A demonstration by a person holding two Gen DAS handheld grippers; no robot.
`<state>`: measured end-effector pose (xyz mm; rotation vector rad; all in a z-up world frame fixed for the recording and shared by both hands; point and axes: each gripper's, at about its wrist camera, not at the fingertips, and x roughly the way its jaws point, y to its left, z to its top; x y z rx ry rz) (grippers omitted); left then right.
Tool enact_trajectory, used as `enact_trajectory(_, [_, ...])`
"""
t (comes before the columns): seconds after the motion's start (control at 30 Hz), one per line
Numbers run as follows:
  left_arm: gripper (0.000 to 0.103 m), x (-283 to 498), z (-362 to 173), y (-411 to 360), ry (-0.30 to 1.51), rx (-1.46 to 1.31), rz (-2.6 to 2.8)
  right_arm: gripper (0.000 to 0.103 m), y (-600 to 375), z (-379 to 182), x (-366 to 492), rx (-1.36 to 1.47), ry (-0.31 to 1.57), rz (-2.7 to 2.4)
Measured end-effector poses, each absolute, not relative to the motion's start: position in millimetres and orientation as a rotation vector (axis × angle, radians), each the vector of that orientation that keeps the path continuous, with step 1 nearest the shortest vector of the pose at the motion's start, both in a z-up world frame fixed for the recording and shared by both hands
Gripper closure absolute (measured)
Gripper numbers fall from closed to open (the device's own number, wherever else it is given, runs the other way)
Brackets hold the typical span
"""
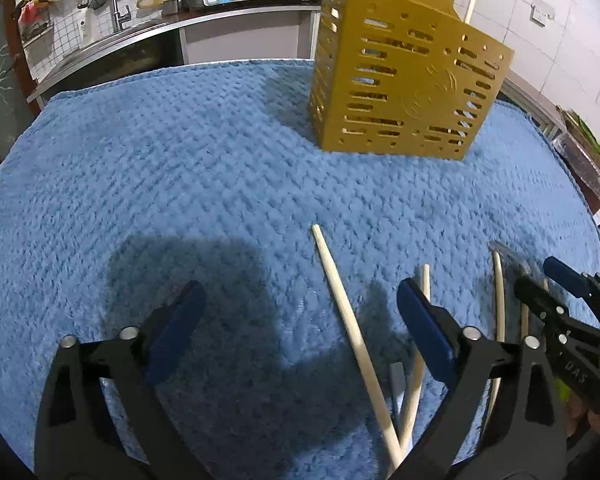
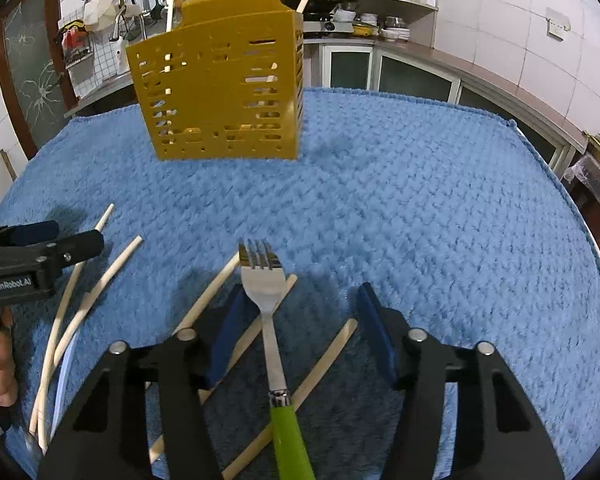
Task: Organize utensils
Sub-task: 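Grasp a chopstick with the left tool while the right tool grasps the green-handled fork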
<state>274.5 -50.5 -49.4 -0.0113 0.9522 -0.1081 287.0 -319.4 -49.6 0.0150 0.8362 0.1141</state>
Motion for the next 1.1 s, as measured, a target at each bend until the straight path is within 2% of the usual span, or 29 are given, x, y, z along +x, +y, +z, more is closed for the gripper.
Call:
enact_trajectory(0.07, [0.026,276,-51,-52,0.97,-0.013,-0.126,0.055,-320,-51,288,0.016,0.846,0.112])
enact_trajectory(0.1, [0.026,275,-53,-53,0.972,-0.006,-0.124,0.057,-320,-50,288,0.017,0.845,0.11])
enact_trajectory(0.23, [0.042,274,-53,-56,0.964,0.026,-0.103,0.068,-321,-48,288,0.021,0.848,0.11])
enact_trajectory(0.3, [0.052,274,-52,-58,0.961,0.034,-0.1,0.081,-321,-48,289,0.025,0.857,0.113])
enact_trajectory(0.33, [0.056,275,-52,-58,0.96,0.036,-0.102,0.082,-321,-48,290,0.031,0.865,0.117])
enact_trajectory(0.4, [0.059,276,-52,-58,0.949,0.043,-0.105,0.089,-320,-48,292,0.033,0.861,0.124])
enact_trajectory(0.6, [0.07,275,-53,-60,0.925,0.05,-0.101,0.091,-322,-49,292,0.058,0.84,0.125])
enact_trajectory(0.7, [0.081,276,-52,-60,0.921,0.043,-0.097,0.092,-323,-49,293,0.068,0.843,0.125])
enact_trajectory(0.77, [0.094,277,-51,-57,0.923,0.03,-0.112,0.092,-323,-49,292,0.064,0.847,0.124])
enact_trajectory(1.1, [0.097,285,-53,-61,0.924,0.051,-0.149,0.092,-320,-48,308,0.054,0.907,0.128])
